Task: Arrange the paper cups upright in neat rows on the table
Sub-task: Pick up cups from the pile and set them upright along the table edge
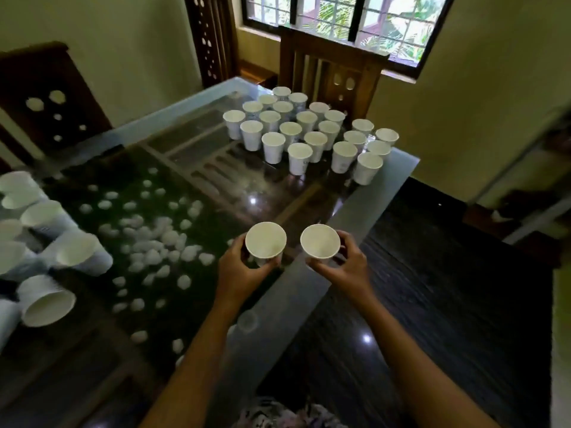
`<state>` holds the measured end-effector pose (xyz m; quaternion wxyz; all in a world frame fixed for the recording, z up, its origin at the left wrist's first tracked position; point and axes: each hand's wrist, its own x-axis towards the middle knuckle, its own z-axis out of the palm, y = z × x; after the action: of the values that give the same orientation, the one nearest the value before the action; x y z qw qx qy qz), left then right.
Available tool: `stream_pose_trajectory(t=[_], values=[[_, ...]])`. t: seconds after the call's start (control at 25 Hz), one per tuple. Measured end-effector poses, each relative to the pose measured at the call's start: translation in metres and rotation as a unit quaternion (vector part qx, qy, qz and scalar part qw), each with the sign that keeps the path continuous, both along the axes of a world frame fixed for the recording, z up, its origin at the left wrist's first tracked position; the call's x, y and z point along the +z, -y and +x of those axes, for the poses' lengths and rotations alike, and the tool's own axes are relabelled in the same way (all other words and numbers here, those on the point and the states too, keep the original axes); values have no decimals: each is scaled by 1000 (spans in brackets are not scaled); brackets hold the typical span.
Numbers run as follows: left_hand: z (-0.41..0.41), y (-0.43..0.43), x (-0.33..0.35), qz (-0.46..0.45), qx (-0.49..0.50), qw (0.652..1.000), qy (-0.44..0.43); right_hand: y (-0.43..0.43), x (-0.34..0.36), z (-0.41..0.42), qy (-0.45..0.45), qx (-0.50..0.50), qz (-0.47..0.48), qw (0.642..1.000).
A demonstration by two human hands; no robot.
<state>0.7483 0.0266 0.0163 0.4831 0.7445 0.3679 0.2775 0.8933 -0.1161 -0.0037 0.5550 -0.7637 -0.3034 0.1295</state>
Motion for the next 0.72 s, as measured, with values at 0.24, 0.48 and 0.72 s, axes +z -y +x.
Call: stream_pose_trajectory(t=[0.24, 0.48, 0.72], values=[[91, 6, -7, 1, -44, 999, -7, 23, -2, 79, -3, -52, 3, 999], [187, -17, -22, 18, -51, 998, -37, 12, -16, 158, -2, -74, -9, 997], [271, -55, -33, 2, -45, 998, -44, -20, -26, 225, -23, -88, -36, 995]])
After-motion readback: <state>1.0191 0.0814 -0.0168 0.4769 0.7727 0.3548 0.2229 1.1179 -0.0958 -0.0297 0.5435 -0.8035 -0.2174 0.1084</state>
